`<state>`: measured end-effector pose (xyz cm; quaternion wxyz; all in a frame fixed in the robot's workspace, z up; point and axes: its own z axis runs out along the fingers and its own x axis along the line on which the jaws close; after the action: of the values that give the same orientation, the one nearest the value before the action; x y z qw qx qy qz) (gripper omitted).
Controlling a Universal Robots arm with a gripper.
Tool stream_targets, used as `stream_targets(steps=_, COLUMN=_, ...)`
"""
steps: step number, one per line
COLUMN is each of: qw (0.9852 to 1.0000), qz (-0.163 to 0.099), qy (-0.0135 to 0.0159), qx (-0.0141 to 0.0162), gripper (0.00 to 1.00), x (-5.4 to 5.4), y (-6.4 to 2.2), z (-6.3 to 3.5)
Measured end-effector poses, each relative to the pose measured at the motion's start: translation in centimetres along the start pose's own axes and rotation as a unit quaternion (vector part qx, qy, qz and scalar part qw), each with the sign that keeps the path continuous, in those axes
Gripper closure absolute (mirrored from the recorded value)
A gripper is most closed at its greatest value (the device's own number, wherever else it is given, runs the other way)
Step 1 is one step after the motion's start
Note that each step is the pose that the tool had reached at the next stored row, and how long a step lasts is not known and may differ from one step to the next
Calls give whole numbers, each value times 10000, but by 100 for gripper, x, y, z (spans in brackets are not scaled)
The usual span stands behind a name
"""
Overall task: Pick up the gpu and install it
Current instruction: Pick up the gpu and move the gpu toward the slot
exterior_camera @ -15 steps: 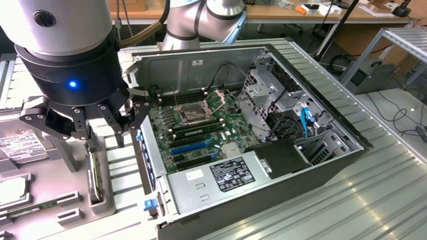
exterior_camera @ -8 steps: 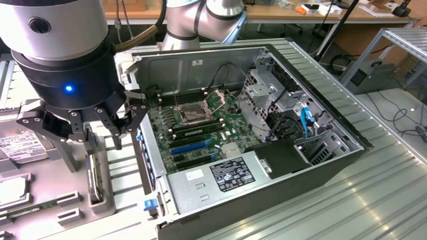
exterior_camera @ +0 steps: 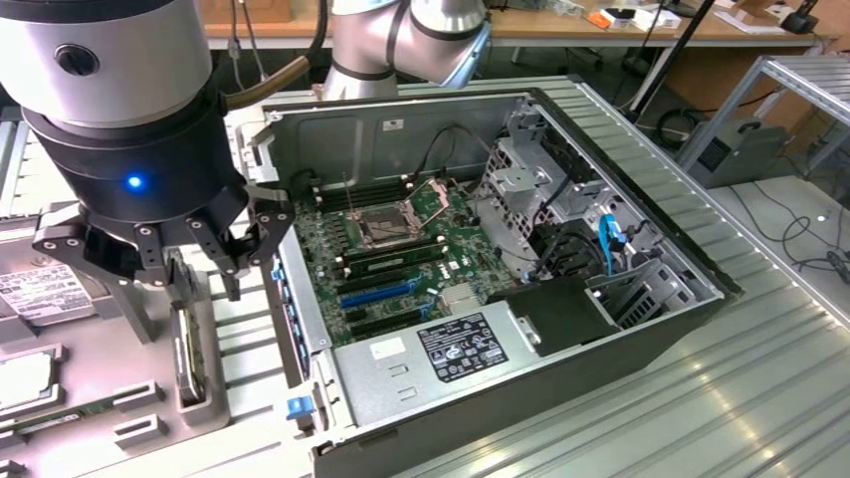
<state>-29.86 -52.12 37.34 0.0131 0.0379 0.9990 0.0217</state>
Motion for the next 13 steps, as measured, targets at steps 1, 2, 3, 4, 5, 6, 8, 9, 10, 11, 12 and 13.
stream_targets(steps=1, qw=10000, qz=0, qy=-1, qx=-1, gripper=58, x=2, y=5, z=9)
stream_targets(steps=2, qw=10000, qz=1, qy=0, qx=0, gripper=58, x=3, y=19, z=18)
stream_targets(steps=3, qw=10000, qz=0, qy=0, qx=0, gripper=58, x=4, y=35, z=26)
stream_targets(steps=4, qw=10000, qz=0, qy=-1, qx=-1, gripper=58, x=6, y=48, z=32)
stream_targets(steps=5, qw=10000, qz=0, qy=0, qx=0, gripper=58, x=6, y=58, z=35)
stream_targets(steps=6, qw=10000, qz=0, qy=0, qx=0, gripper=58, x=8, y=75, z=42)
stream_targets(steps=8, qw=10000, qz=0, qy=0, qx=0, gripper=58, x=9, y=91, z=50)
stream_targets(steps=9, qw=10000, qz=0, qy=0, qx=0, gripper=58, x=10, y=102, z=55)
stream_targets(steps=10, qw=10000, qz=0, qy=0, qx=0, gripper=58, x=11, y=112, z=60)
stream_targets(steps=11, qw=10000, qz=0, qy=0, qx=0, gripper=58, x=12, y=124, z=67)
stream_targets(steps=12, qw=10000, qz=0, qy=0, qx=0, gripper=58, x=13, y=132, z=71)
stream_targets(steps=13, qw=10000, qz=0, qy=0, qx=0, gripper=58, x=13, y=140, z=76)
